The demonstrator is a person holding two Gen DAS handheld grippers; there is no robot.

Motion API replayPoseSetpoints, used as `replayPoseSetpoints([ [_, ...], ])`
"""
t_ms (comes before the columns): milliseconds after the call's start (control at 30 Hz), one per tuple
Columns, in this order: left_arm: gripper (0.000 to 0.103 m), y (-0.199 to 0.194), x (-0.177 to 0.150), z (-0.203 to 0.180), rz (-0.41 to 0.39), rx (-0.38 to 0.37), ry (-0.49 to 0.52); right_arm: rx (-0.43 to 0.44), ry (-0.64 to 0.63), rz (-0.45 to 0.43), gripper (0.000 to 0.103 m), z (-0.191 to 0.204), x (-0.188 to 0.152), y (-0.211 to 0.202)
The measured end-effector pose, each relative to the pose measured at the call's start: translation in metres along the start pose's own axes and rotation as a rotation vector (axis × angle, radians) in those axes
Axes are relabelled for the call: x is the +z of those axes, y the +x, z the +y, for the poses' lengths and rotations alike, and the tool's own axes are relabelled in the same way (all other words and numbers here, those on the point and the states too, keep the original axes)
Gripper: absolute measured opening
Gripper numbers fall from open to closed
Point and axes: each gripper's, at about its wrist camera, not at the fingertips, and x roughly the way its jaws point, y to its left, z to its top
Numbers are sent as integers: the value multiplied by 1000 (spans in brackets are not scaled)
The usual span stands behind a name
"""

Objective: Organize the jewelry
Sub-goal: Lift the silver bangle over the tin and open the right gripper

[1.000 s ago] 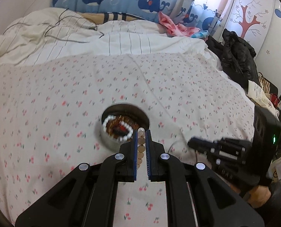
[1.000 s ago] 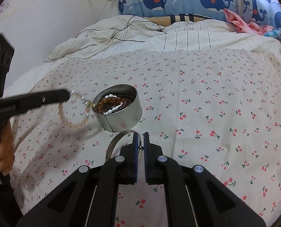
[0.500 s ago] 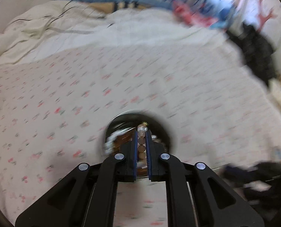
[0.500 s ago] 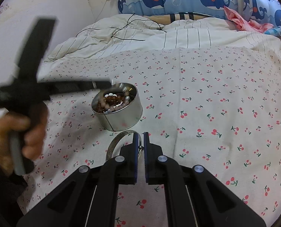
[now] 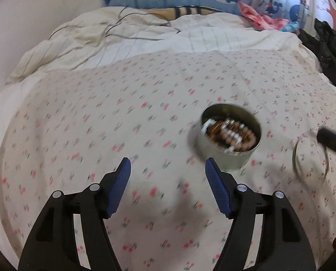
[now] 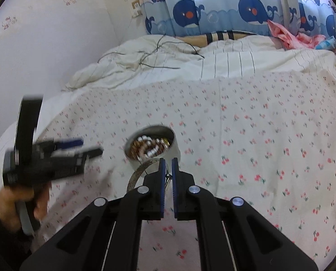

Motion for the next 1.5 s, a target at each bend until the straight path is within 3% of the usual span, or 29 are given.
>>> replayPoseSetpoints([
  [333, 78, -7, 2, 0, -35, 30, 22, 59, 94, 24, 6, 17, 39, 70],
  [467, 79, -12, 5, 0, -50, 63, 54, 52, 128, 47, 6, 6, 46, 72],
  [533, 79, -15, 7, 5, -51, 64, 36, -16, 89, 58, 17, -2, 42, 57],
  [567, 80, -16, 7, 8, -51, 58, 25, -51, 67, 62, 47, -7, 37, 50],
  [600, 80, -18, 8, 9, -52, 51, 15, -84, 51, 71, 69, -13, 29, 44],
  [700, 84, -20, 7, 10, -58, 42, 4, -102, -27, 157, 70, -22, 1, 44],
  [833, 84, -17, 6, 5, -49, 35, 22, -112, -154, 219, 71, -3, -19, 62],
  [900, 84, -15, 6, 2, -46, 34, 30, -133, -207, 229, 79, 6, -21, 75],
  [967, 84, -15, 5, 1, -47, 35, 36, -168, -234, 250, 79, 8, -24, 90],
  [1000, 84, -16, 6, 1, -48, 36, 35, -162, -231, 263, 72, 6, -27, 95],
  [1033, 84, -15, 6, 2, -47, 35, 32, -153, -222, 277, 59, 3, -29, 98],
  [1067, 84, -15, 6, 2, -46, 34, 30, -138, -199, 284, 55, -1, -30, 99],
  [1333, 85, -15, 7, 5, -41, 36, 25, -94, -112, 164, 55, -5, -4, 54],
  [1500, 85, -13, 6, 4, -25, 41, 34, -43, -122, 155, 55, 18, 20, 67],
])
